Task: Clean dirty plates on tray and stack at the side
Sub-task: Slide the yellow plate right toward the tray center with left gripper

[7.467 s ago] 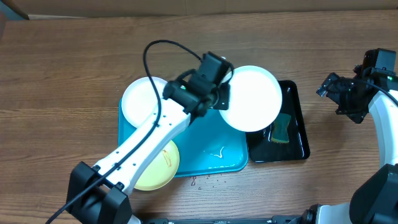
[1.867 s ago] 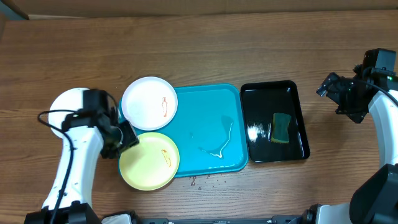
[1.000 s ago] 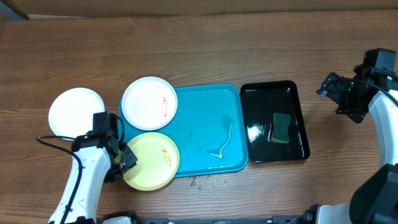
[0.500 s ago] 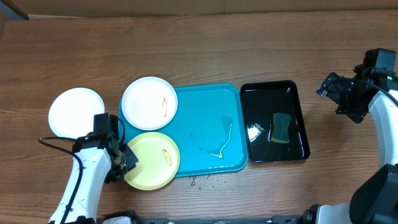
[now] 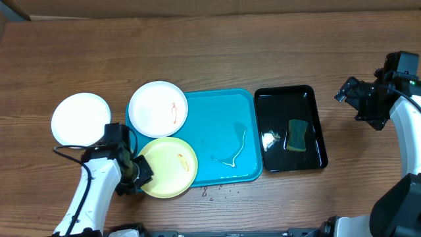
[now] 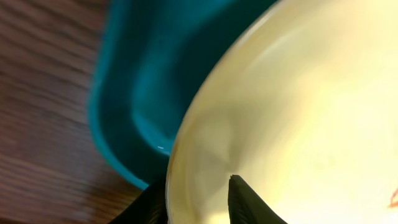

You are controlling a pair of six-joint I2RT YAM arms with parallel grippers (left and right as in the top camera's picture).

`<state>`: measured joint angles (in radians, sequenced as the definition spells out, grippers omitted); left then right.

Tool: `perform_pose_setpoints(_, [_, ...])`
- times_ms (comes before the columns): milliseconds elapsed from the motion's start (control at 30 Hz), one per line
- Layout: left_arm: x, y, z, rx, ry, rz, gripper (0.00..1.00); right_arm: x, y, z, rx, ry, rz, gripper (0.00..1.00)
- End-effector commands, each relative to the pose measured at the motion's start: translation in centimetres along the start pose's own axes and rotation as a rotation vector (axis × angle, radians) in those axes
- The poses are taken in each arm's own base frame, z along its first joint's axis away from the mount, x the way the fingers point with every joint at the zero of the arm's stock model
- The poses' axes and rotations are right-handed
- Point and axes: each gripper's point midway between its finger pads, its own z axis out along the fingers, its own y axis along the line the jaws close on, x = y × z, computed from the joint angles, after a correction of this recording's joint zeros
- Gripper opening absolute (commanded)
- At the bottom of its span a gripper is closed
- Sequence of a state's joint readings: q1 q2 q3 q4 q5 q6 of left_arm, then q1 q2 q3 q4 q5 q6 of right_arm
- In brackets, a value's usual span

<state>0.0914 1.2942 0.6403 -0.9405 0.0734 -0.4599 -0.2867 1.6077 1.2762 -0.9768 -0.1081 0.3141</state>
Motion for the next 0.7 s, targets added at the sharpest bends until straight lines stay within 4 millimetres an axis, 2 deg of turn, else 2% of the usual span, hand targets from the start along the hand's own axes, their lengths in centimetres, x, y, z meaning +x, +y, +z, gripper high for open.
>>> perform_pose_setpoints(0, [1.1, -1.5, 0.3, 0.039, 0.022, 0.099, 0.32, -0.8, 0.5, -1.0, -0.021, -0.036, -0.001, 1.0])
perform_pose_setpoints(400, [2.3, -9.6, 0.2, 0.19, -0.078, 0.346, 0.34, -0.8, 0.5, -1.0, -0.021, -0.036, -0.001, 1.0])
perform_pose_setpoints(667, [2.9, -15.6, -0.9, 0.338, -0.198, 0.478, 0.41, -0.8, 0.5, -1.0, -0.021, -0.036, -0.001, 1.0])
